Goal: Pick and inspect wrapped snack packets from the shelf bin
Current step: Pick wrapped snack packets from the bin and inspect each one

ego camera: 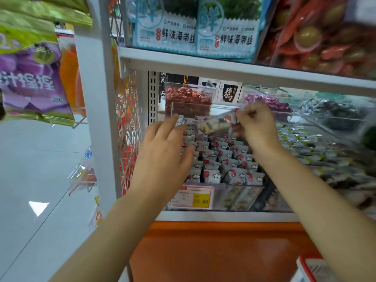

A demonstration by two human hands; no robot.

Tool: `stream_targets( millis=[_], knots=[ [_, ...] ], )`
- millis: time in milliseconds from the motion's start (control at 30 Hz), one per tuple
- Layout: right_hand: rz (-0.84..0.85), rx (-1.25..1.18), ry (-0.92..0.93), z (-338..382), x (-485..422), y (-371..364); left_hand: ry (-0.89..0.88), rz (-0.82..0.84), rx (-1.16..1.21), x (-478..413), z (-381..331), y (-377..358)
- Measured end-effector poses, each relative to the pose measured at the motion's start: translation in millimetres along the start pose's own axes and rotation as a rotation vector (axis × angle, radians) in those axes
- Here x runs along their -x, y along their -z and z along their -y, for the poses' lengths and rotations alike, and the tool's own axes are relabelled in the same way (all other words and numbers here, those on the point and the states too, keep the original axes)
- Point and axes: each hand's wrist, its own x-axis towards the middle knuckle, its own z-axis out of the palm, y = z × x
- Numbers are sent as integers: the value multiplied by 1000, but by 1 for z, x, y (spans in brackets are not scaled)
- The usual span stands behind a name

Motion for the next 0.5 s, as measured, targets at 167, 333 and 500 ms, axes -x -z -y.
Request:
stream_targets(
  millis=[167,333,500],
  knots=[
    [126,-276,-211,-3,59,39,120,97,290,20,-16,5],
    [182,-496,-289,-3,81,52,267,267,585,29,-20,3],
    [209,-675,-383,-8,88,54,448,261,889,27,-21,2]
  ],
)
